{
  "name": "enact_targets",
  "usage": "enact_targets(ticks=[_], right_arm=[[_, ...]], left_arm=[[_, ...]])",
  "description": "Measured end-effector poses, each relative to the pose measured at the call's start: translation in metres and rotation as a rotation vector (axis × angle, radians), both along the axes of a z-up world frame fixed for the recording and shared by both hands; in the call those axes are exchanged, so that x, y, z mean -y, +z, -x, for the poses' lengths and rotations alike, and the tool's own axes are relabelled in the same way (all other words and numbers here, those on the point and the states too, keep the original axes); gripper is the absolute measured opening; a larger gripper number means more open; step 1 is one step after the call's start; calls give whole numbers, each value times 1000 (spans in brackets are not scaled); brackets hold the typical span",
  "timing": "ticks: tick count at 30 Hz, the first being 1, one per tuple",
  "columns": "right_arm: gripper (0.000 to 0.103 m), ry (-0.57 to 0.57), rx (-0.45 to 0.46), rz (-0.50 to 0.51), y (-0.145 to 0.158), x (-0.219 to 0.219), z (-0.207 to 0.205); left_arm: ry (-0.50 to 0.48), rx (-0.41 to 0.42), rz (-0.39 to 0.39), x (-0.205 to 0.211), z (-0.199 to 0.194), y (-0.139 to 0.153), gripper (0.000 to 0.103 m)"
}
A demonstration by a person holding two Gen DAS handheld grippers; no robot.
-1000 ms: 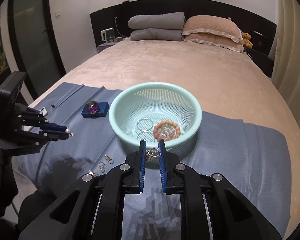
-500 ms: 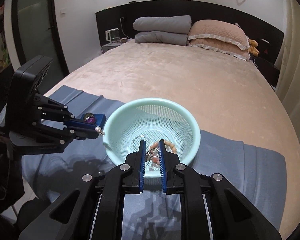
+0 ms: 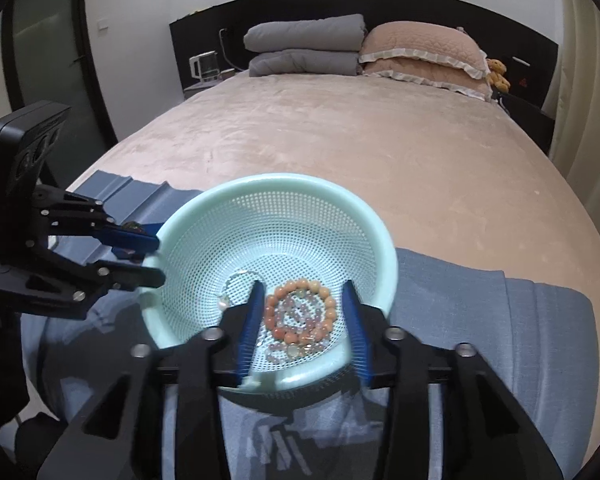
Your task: Organize jewelry
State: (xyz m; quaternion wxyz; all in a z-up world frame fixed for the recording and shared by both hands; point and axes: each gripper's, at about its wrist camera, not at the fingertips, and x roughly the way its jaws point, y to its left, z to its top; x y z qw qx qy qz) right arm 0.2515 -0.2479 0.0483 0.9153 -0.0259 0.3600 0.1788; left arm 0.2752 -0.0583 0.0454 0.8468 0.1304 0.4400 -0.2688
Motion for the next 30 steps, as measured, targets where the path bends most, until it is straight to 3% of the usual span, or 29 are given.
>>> enact_targets(ticks=[2,3,4,5,7,16,21,30], right_arm=[[70,-29,33,-33,6,10,7],[83,-44,42,-49,9,16,10],[88,-58,57,-60,11,20,15],[88,-64,69,-66,14,24,19],[88,-69,77,-70,20,30,26],[88,-47,105,-55,37,31,54],[88,79,115,-2,30,12,76],[88,309,56,139,-15,-26,117]], left_arm=[[24,24,2,-8,4,9,75],[35,31,-4,-13,7,12,79],[53,44,-20,-17,10,15,93],[74,68,-41,-21,14,19,97],[100,97,-64,-28,22,24,97],[110,71,-79,-45,56,21,97],[65,76,-99,-43,81,15,97],[47,8,-109,-38,101,-15,97]])
